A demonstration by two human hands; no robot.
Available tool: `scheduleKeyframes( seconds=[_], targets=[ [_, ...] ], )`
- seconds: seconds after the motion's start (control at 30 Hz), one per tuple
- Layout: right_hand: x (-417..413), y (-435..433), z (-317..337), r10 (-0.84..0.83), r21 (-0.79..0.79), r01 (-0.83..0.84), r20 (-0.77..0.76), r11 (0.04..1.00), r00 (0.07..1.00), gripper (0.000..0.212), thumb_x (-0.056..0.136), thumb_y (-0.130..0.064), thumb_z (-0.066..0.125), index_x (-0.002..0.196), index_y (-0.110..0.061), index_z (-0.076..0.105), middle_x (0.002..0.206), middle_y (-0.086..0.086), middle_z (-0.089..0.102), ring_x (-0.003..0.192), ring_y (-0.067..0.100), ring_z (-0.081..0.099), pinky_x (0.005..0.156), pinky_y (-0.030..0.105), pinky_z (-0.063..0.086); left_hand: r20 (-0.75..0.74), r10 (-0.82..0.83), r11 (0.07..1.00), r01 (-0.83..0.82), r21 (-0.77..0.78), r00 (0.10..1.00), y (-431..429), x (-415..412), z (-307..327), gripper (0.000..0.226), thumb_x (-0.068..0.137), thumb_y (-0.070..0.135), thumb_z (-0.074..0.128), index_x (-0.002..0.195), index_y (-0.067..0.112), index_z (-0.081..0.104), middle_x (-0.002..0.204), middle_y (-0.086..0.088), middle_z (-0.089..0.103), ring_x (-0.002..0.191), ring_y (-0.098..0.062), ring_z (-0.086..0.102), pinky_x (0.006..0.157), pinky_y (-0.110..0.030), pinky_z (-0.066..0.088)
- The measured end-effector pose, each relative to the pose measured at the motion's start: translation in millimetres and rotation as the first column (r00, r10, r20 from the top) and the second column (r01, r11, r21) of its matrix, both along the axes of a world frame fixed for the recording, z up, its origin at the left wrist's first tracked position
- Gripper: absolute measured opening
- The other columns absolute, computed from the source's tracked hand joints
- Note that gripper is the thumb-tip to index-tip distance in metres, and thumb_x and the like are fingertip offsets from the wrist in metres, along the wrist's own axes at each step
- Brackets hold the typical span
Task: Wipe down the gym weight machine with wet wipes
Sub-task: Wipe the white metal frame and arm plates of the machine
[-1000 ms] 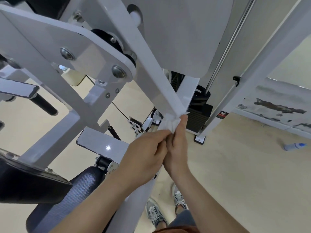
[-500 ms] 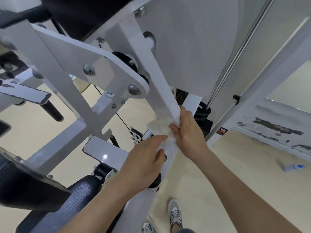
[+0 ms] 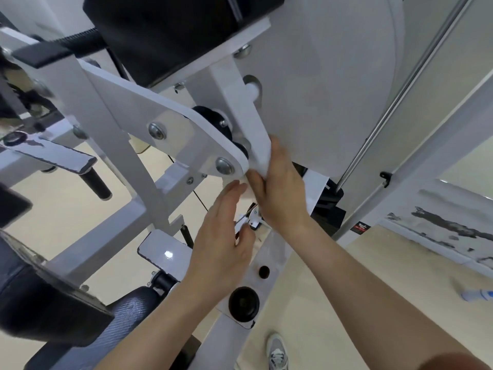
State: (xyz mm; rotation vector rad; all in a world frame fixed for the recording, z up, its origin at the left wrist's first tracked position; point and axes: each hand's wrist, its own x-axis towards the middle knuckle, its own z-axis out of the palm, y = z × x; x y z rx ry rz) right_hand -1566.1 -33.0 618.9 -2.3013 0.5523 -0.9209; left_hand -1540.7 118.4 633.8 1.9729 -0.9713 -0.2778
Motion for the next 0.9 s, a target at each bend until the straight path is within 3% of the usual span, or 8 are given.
scheduleKeyframes(
  seconds=[0.17,0.27,0.37,0.43,0.57,0.73,0.83,0.9],
  targets=[
    [-35,-7,-26,0.042,0.141,-0.017,-0.172,0.990,0.984,0.071,0.088,-0.062,0.038,0.135,-0.009,0.040,0.114,0.007,0.059,0.092,0.031,0.062,0.071,0.040,0.050,-0.027,-0.017,1.000,0.018,0.012,0.999,-14,-1,0,0.066,0.091,0.009,0.050,0.150,0.028,0.026,0.144,0.029,0.025,0.138,0.002,0.029,0.110,-0.035,0.038],
    [-12,-6,8,0.122,0.208,-0.106,-0.064,0.972,0.991,0.065,0.089,-0.064,0.031,0.128,-0.014,0.047,0.101,-0.007,0.059,0.088,0.018,0.061,0.074,0.036,0.048,0.056,-0.023,1.000,0.023,0.000,0.998,-14,-12,2,0.067,0.091,0.014,0.045,0.152,0.028,0.021,0.155,0.020,0.021,0.142,0.002,0.023,0.113,-0.021,0.031],
    [23,-10,44,0.116,0.321,-0.141,0.095,0.937,0.989,0.037,0.102,-0.046,0.029,0.082,-0.027,0.053,0.072,-0.016,0.051,0.065,0.000,0.051,0.065,0.028,0.038,0.264,-0.045,0.999,0.051,-0.015,0.963,-9,-24,9,0.068,0.089,0.010,0.042,0.153,0.015,0.020,0.159,0.005,0.018,0.144,0.007,0.011,0.110,-0.004,0.013],
    [35,-11,50,0.078,0.392,-0.133,0.152,0.910,0.985,0.040,0.105,-0.039,0.030,0.074,-0.025,0.050,0.070,-0.009,0.051,0.063,0.001,0.049,0.064,0.028,0.039,0.332,-0.010,1.000,0.018,-0.021,0.943,-10,-23,12,0.068,0.087,0.003,0.046,0.152,0.010,0.026,0.158,0.001,0.021,0.145,0.003,0.015,0.111,-0.006,0.013],
    [14,-1,36,-0.079,0.302,0.017,0.193,0.953,0.978,0.039,0.100,-0.034,0.042,0.119,-0.008,0.064,0.105,0.004,0.055,0.095,0.004,0.050,0.087,0.015,0.041,0.456,0.049,0.999,-0.054,-0.003,0.889,-20,-11,14,0.056,0.091,0.015,0.040,0.147,0.008,0.033,0.151,0.000,0.030,0.135,-0.019,0.037,0.109,-0.013,0.027],
    [-21,16,39,-0.083,0.332,0.024,0.165,0.943,0.983,0.034,0.097,-0.015,0.045,0.125,-0.016,0.063,0.111,-0.015,0.066,0.100,0.003,0.060,0.090,0.022,0.047,0.619,0.033,0.977,-0.156,0.145,0.785,-26,-7,9,0.059,0.084,0.016,0.046,0.142,0.009,0.045,0.141,-0.011,0.041,0.106,-0.028,0.043,0.081,-0.032,0.044],
    [-30,38,36,0.066,0.342,-0.085,0.064,0.936,0.996,0.051,0.101,-0.034,0.032,0.148,-0.017,0.039,0.151,-0.015,0.036,0.141,-0.004,0.028,0.117,0.018,0.022,0.682,0.016,0.988,-0.115,0.100,0.731,-34,-6,7,0.049,0.085,0.011,0.051,0.132,0.000,0.053,0.129,-0.020,0.053,0.102,-0.034,0.050,0.086,-0.037,0.044],
    [-25,42,41,0.166,0.236,-0.175,0.060,0.956,0.984,0.054,0.102,-0.037,0.025,0.152,-0.015,0.026,0.159,-0.009,0.019,0.148,-0.001,0.010,0.120,0.018,0.010,0.662,-0.001,0.995,-0.064,0.074,0.750,-31,-3,6,0.049,0.084,0.007,0.054,0.132,-0.003,0.050,0.123,-0.022,0.058,0.105,-0.032,0.049,0.090,-0.034,0.040]
  ],
)
